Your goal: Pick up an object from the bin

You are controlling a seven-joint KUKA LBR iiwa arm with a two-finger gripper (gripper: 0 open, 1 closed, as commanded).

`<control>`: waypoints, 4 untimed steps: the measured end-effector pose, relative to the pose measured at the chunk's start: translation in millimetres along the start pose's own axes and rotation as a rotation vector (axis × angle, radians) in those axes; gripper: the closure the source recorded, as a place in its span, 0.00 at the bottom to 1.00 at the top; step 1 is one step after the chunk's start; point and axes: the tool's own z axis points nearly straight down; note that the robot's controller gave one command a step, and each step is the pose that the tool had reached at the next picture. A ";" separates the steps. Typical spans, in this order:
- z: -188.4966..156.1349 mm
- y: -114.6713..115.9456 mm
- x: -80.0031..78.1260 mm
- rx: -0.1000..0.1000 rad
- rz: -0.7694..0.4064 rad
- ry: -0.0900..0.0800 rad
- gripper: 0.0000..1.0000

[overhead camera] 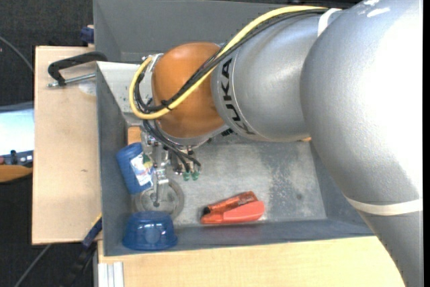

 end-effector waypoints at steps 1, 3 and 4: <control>43.1 -4.8 0.0 0.000 0.263 -0.015 0.00; 56.0 -9.0 -4.2 0.012 0.108 -0.004 1.00; 51.2 -9.3 -3.2 0.012 0.109 -0.001 1.00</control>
Offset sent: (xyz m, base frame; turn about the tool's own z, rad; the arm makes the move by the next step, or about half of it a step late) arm 0.0022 0.0007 -0.0569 0.0979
